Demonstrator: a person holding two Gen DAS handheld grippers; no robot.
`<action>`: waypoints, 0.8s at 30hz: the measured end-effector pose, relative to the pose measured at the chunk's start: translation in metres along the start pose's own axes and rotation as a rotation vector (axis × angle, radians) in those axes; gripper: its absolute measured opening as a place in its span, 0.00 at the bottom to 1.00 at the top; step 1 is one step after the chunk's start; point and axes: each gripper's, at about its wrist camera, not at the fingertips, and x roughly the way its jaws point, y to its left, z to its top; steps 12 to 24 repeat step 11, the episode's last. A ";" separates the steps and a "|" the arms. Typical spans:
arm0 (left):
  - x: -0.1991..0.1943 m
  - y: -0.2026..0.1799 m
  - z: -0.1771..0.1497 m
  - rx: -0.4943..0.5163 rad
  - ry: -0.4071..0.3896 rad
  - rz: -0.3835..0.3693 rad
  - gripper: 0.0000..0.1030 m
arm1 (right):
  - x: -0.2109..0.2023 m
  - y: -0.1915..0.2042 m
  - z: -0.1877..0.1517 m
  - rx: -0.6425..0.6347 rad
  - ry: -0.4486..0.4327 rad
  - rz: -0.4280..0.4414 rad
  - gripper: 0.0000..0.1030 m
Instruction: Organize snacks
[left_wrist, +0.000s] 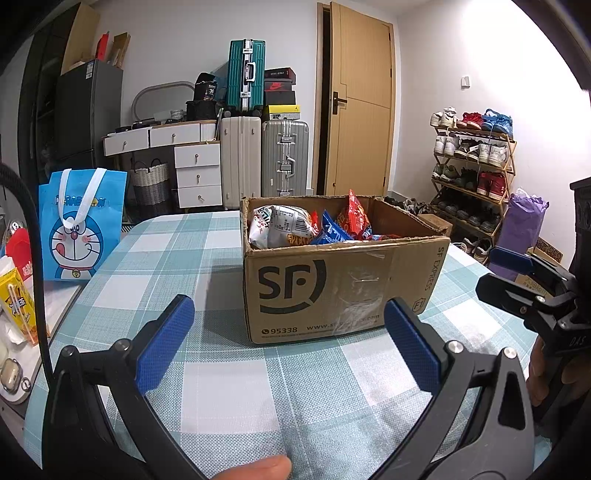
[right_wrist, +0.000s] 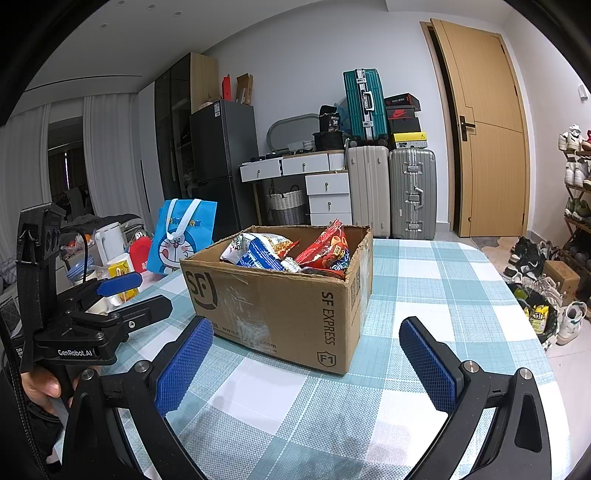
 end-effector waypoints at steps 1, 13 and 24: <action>0.000 0.000 0.000 0.000 0.001 0.000 1.00 | 0.000 0.000 0.000 0.000 0.000 0.000 1.00; -0.002 -0.001 0.002 -0.001 -0.004 -0.001 1.00 | 0.001 0.000 0.000 -0.001 0.001 0.000 1.00; -0.002 -0.001 0.002 -0.001 -0.004 -0.001 1.00 | 0.001 0.000 0.000 -0.001 0.001 0.000 1.00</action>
